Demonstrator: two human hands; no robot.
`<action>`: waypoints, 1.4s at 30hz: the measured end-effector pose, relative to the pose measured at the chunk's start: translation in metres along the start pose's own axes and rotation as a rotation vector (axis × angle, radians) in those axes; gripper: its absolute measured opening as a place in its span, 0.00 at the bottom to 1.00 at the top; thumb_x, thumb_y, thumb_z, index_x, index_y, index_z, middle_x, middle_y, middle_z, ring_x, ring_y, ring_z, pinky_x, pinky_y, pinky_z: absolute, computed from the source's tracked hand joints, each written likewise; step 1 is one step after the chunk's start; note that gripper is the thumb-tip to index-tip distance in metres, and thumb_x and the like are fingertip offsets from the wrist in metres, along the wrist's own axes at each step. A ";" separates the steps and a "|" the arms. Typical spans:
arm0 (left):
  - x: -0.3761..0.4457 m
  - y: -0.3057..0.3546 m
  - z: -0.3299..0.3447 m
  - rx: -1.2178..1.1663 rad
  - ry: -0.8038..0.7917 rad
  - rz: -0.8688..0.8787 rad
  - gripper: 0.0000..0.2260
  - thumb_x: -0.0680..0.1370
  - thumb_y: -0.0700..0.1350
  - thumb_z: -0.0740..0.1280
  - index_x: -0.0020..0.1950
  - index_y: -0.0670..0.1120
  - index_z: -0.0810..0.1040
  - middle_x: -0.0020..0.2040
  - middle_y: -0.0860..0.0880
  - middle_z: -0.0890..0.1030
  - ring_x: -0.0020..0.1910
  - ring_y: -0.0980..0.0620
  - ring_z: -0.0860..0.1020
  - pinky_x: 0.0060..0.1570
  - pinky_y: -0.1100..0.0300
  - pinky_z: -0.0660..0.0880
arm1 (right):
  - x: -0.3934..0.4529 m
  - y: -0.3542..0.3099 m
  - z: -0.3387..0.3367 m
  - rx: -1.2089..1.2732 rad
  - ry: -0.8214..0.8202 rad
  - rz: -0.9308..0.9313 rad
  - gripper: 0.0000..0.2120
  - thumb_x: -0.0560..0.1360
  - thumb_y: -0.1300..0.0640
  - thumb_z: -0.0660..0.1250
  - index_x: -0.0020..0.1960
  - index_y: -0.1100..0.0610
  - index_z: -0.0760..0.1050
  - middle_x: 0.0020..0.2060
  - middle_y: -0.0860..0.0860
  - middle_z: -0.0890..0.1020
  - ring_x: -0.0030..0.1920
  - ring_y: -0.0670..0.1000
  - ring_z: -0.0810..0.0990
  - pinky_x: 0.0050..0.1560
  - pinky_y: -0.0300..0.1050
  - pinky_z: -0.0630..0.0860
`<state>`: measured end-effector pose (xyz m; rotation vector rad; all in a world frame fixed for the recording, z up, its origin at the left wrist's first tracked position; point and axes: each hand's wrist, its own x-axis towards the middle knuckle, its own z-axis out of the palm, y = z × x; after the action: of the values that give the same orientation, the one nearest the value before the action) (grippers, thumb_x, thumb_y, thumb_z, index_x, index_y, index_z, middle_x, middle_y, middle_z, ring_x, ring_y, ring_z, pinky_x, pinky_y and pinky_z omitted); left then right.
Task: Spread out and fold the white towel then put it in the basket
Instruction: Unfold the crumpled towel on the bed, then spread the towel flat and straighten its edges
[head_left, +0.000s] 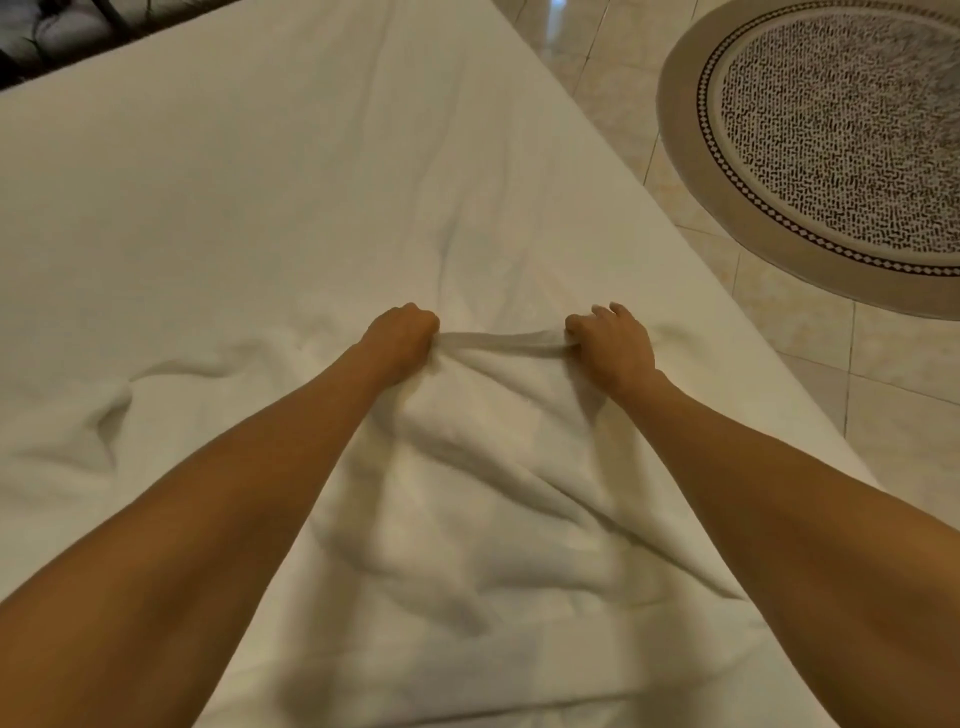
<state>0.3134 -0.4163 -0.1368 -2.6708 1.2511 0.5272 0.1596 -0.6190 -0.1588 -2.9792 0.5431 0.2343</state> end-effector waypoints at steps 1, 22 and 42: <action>0.003 0.000 -0.004 0.011 0.022 -0.015 0.07 0.77 0.34 0.58 0.49 0.37 0.75 0.49 0.38 0.79 0.42 0.42 0.75 0.40 0.55 0.67 | -0.001 0.000 -0.003 0.018 0.001 0.034 0.09 0.75 0.67 0.57 0.52 0.61 0.74 0.42 0.59 0.80 0.43 0.59 0.73 0.45 0.47 0.65; 0.087 0.021 -0.114 -0.260 0.228 -0.207 0.22 0.80 0.32 0.54 0.74 0.38 0.60 0.72 0.34 0.64 0.68 0.36 0.69 0.66 0.48 0.67 | 0.027 0.053 -0.034 -0.032 0.123 0.406 0.24 0.76 0.70 0.56 0.72 0.66 0.58 0.67 0.68 0.68 0.67 0.66 0.68 0.66 0.58 0.65; 0.002 0.035 0.012 -0.284 -0.059 -0.153 0.31 0.82 0.57 0.51 0.78 0.42 0.46 0.79 0.43 0.46 0.79 0.46 0.48 0.76 0.48 0.50 | -0.028 0.014 0.006 0.128 -0.269 0.268 0.28 0.82 0.47 0.46 0.78 0.55 0.42 0.77 0.57 0.47 0.77 0.57 0.46 0.75 0.59 0.46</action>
<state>0.2850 -0.4370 -0.1482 -2.9242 1.0119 0.8089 0.1274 -0.6220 -0.1609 -2.6851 0.8820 0.5884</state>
